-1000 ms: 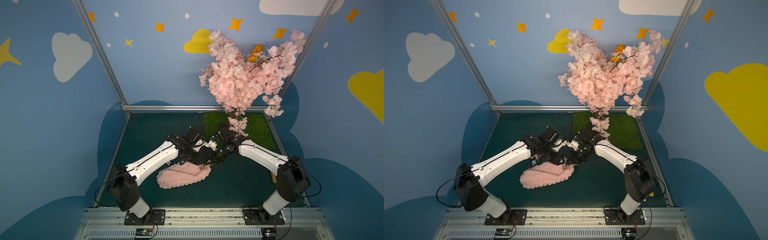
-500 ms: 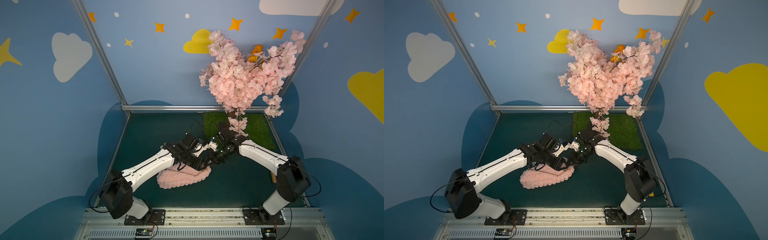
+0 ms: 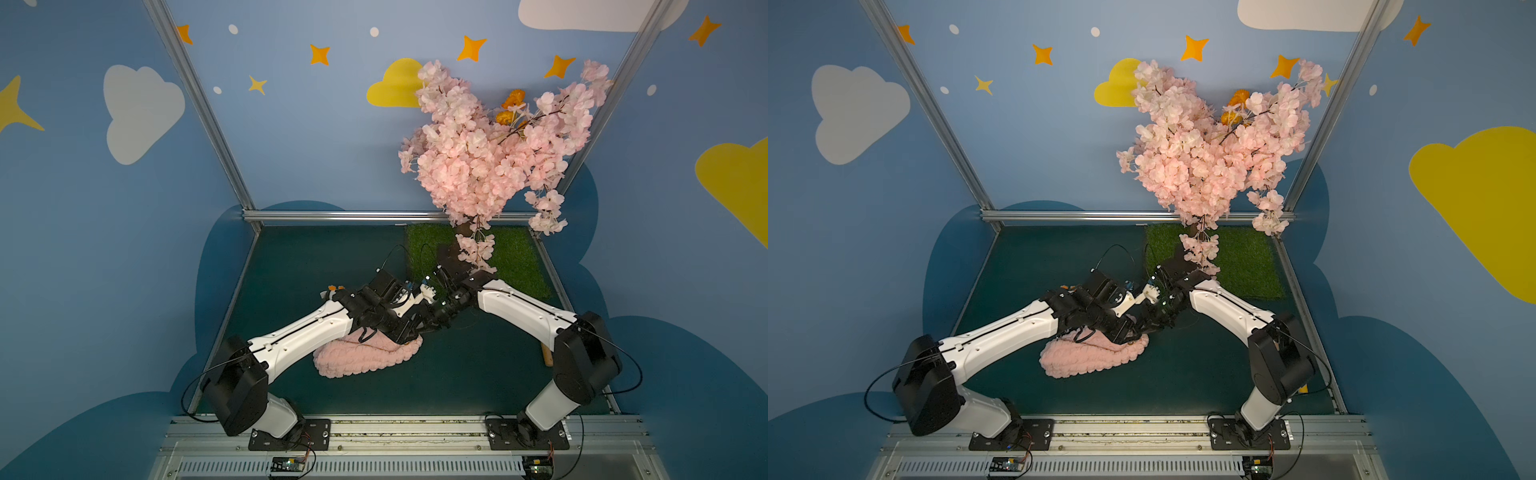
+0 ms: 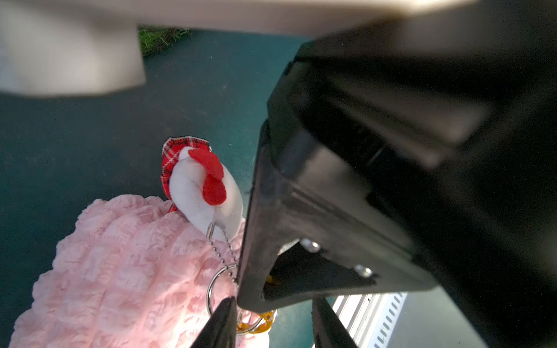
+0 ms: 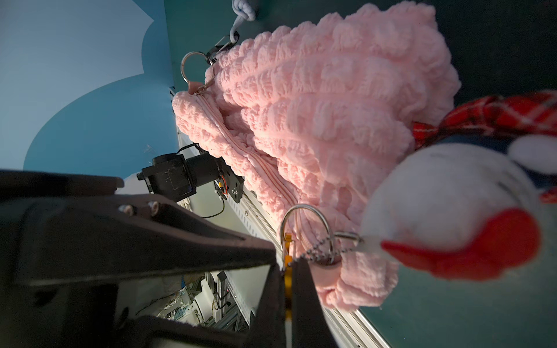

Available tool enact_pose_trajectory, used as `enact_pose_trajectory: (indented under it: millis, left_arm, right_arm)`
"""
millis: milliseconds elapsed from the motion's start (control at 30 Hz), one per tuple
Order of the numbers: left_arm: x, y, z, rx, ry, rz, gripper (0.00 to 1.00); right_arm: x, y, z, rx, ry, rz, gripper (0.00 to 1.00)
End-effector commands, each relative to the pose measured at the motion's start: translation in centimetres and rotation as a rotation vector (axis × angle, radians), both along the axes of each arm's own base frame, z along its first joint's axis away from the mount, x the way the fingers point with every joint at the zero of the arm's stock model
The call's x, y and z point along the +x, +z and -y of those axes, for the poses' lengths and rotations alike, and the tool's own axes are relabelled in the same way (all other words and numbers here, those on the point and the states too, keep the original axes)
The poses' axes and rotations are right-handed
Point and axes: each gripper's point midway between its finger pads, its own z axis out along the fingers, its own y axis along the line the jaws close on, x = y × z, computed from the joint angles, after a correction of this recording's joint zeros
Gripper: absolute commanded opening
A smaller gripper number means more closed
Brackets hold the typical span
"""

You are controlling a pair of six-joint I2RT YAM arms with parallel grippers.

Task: Remove the decoration from the bag
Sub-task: Remove the decoration item from the bag.

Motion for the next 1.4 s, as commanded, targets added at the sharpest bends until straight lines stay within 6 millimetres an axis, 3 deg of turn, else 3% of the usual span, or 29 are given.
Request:
enact_pose_trajectory:
  millis: [0, 267, 767, 1000, 1200, 1367]
  left_arm:
    - [-0.7, -1.2, -0.2, 0.036, -0.041, -0.005, 0.45]
    - [-0.9, -2.4, -1.1, 0.09, -0.03, 0.006, 0.44]
    - [-0.3, -0.3, 0.0, -0.063, 0.002, 0.071, 0.46]
    - [-0.7, -1.9, -0.2, -0.023, 0.011, 0.01, 0.37]
    - [-0.8, -1.4, 0.4, -0.049, 0.01, 0.015, 0.31]
    - [-0.7, -2.3, 0.1, -0.018, 0.019, 0.015, 0.28]
  right_arm:
    - [-0.5, 1.1, 0.0, 0.029, 0.001, -0.012, 0.0]
    - [-0.5, 1.0, 0.2, 0.026, -0.009, -0.016, 0.0]
    - [-0.4, 0.6, 0.5, 0.011, -0.024, -0.022, 0.0]
    - [-0.3, 0.7, 0.6, 0.014, -0.027, -0.019, 0.0]
    - [-0.5, 0.7, 0.4, 0.022, -0.032, -0.025, 0.0]
    - [-0.5, 0.8, 0.4, 0.028, -0.033, -0.024, 0.0]
